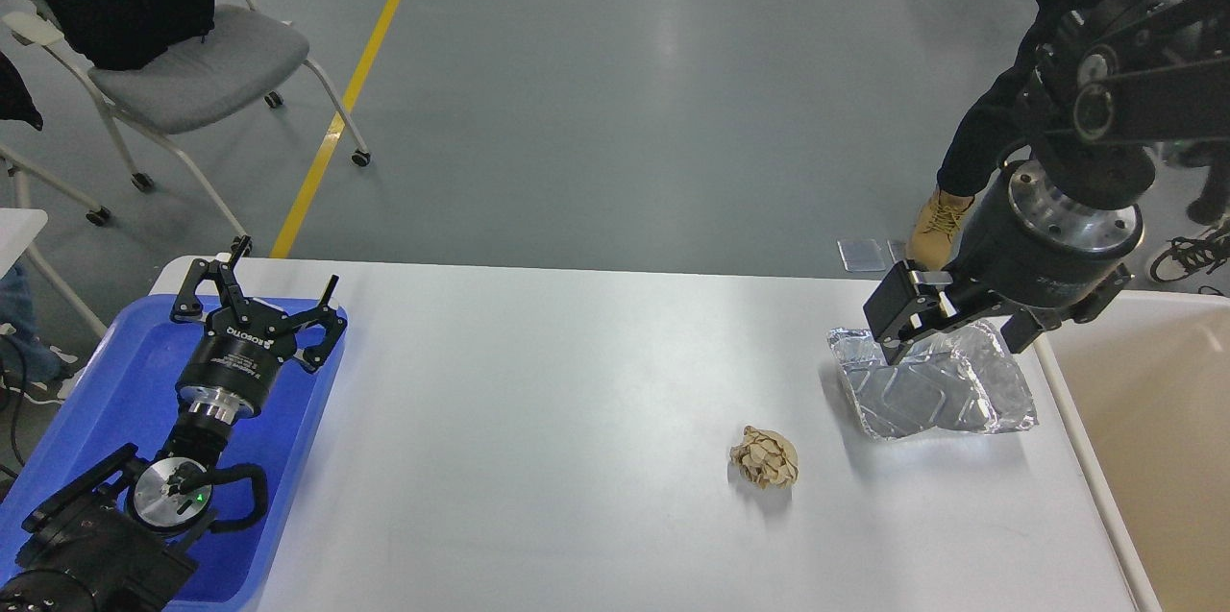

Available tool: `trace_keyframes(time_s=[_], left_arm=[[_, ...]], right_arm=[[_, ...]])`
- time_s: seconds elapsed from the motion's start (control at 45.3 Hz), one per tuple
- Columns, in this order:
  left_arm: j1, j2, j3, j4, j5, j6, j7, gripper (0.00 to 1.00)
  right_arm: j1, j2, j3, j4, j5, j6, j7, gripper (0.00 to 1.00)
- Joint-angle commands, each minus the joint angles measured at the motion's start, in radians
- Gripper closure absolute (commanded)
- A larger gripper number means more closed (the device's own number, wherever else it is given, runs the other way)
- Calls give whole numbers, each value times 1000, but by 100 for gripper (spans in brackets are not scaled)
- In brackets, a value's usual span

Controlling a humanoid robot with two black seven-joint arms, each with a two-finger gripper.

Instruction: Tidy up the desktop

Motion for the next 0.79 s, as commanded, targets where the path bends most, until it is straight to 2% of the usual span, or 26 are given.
trace_keyframes(time_s=[0.0,0.419,0.772], left_arm=[[0,0,0,0,0,0,1,1],[0,1,3,0,0,0,0,1],[0,1,5,0,0,0,0,1]], right_arm=[[2,0,5,0,0,0,0,0],[-5,-3,5,-11,-9,-2,0,0],[-135,-36,5,-180,-79,-9,2,0]])
